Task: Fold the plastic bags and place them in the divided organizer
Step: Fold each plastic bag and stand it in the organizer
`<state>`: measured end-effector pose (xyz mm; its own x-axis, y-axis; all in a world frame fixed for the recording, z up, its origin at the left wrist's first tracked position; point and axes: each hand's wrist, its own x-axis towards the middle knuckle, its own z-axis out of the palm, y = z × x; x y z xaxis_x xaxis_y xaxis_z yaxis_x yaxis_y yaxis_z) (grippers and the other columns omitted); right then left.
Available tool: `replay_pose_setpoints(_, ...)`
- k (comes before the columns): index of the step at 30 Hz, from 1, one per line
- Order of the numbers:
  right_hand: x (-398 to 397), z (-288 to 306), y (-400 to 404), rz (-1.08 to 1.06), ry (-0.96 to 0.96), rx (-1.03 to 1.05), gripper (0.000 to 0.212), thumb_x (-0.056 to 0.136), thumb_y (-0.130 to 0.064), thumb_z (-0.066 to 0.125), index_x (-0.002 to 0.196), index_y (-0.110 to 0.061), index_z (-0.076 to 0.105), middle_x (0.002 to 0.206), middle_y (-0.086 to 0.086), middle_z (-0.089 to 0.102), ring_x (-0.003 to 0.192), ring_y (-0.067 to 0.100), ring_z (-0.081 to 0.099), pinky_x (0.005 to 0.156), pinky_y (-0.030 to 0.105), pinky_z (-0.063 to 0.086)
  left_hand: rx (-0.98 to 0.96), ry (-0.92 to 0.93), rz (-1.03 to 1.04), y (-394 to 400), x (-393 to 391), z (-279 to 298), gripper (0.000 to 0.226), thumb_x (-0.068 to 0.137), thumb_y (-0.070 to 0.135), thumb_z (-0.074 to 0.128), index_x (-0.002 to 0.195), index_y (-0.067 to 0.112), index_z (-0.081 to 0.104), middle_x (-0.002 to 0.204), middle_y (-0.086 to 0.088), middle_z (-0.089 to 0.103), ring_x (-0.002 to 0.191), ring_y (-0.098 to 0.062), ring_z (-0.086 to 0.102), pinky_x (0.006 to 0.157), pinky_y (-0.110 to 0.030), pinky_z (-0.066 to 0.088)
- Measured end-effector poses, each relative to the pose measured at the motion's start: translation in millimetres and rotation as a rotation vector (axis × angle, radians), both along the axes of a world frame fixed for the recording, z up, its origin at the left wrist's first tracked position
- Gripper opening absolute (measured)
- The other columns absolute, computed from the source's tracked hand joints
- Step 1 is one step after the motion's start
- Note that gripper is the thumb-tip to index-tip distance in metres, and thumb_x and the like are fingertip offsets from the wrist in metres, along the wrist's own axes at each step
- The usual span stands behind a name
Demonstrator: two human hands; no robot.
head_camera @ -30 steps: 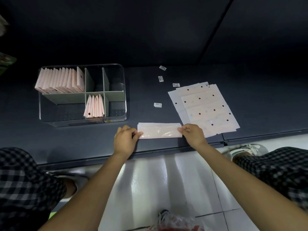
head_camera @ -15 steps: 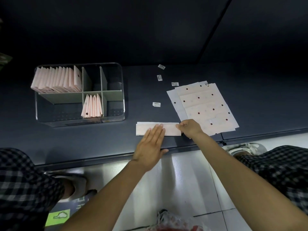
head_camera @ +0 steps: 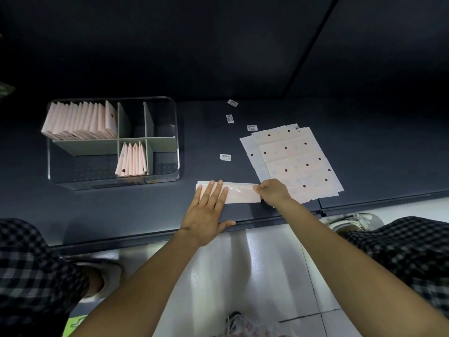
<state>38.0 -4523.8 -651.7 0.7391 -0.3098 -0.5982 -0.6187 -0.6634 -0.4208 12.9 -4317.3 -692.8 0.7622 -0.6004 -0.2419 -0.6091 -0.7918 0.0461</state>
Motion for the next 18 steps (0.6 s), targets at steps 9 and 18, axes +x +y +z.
replay_pose_setpoints(9,-48,-4,71,0.402,-0.551,-0.073,0.047,0.097,-0.02,0.042,0.142,-0.007,0.035,0.148,0.01,0.037,0.137,0.021,0.032,0.115,0.029,0.023,-0.049,0.025,-0.019,1,1,-1,0.079,0.091,0.061,0.009,0.146,0.012,-0.02,0.155,-0.008,-0.024,0.14,-0.029,-0.028,0.115,-0.047,-0.015)
replay_pose_setpoints(18,-65,-35,40,0.592,-0.31,-0.338,0.075,0.096,-0.055,0.02,0.146,-0.013,-0.016,0.152,-0.003,-0.023,0.141,0.009,-0.02,0.114,0.024,-0.014,-0.107,0.032,-0.012,18,6,-2,0.088,0.084,0.07,0.003,0.145,0.009,-0.016,0.152,-0.011,-0.024,0.14,-0.027,-0.025,0.115,-0.04,-0.016)
